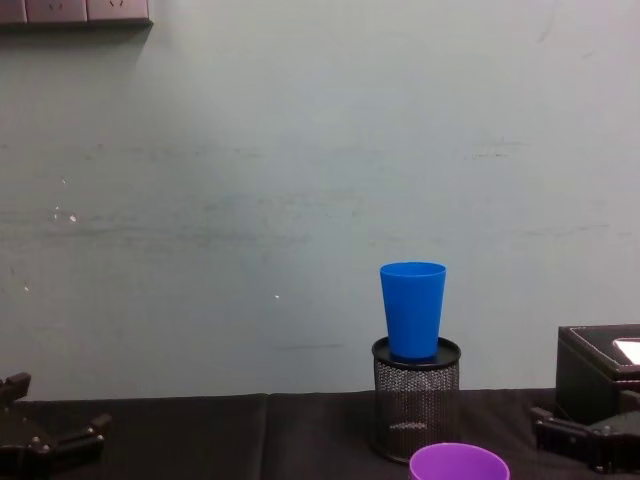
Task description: Pick up one cup with a gripper and tap it against the other cup.
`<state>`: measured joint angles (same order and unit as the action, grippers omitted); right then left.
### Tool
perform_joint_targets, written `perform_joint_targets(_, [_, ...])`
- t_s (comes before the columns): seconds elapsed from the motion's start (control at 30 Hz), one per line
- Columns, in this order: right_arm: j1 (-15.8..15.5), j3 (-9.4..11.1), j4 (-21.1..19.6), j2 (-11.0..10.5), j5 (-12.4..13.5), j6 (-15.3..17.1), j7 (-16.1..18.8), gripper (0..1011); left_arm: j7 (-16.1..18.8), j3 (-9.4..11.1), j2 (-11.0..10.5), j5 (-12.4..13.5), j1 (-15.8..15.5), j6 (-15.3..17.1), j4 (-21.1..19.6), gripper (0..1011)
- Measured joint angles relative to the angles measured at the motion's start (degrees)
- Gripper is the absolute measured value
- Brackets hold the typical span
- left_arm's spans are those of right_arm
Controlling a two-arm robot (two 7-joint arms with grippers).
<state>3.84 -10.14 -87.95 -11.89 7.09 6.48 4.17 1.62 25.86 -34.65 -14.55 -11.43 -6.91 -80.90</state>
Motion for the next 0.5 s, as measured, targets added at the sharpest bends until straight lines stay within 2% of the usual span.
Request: perform_joint_targets(0.5, [-0.05, 0.0, -0.12, -0.06, 0.05, 0.0, 0.0, 1004, 0.0, 0.0, 0.0, 0.0, 0.0, 0.0, 0.0, 1000])
